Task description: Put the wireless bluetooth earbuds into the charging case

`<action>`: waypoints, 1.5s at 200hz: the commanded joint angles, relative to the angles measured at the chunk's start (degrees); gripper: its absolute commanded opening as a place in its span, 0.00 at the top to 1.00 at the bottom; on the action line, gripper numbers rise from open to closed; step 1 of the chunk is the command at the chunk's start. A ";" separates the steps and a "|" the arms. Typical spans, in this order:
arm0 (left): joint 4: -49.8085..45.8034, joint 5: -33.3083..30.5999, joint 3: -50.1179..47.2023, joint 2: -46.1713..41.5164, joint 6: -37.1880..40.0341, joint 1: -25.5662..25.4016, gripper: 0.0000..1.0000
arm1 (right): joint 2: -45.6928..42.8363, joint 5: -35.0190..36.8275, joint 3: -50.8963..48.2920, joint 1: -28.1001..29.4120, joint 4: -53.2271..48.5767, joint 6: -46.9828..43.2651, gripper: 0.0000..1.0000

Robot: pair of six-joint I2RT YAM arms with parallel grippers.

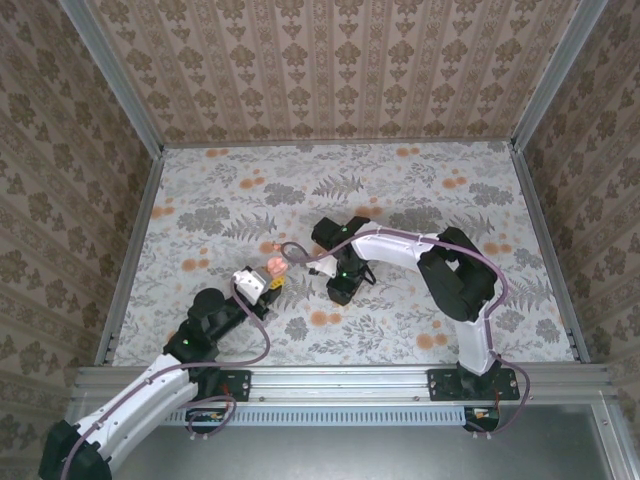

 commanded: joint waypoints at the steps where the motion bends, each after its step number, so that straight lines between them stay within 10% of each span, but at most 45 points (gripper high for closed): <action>1: -1.00 -0.43 -0.45 -0.76 1.38 0.37 0.86 | 1.56 2.55 1.79 0.94 -3.30 -0.15 0.64; 172: 1.06 1.30 -0.54 1.87 0.93 0.53 0.86 | -2.82 4.24 -2.47 1.31 2.20 2.06 0.86; 300: 33.33 9.22 5.71 43.62 -7.72 -1.63 0.90 | -23.31 -11.17 -28.11 -12.98 40.83 18.93 0.89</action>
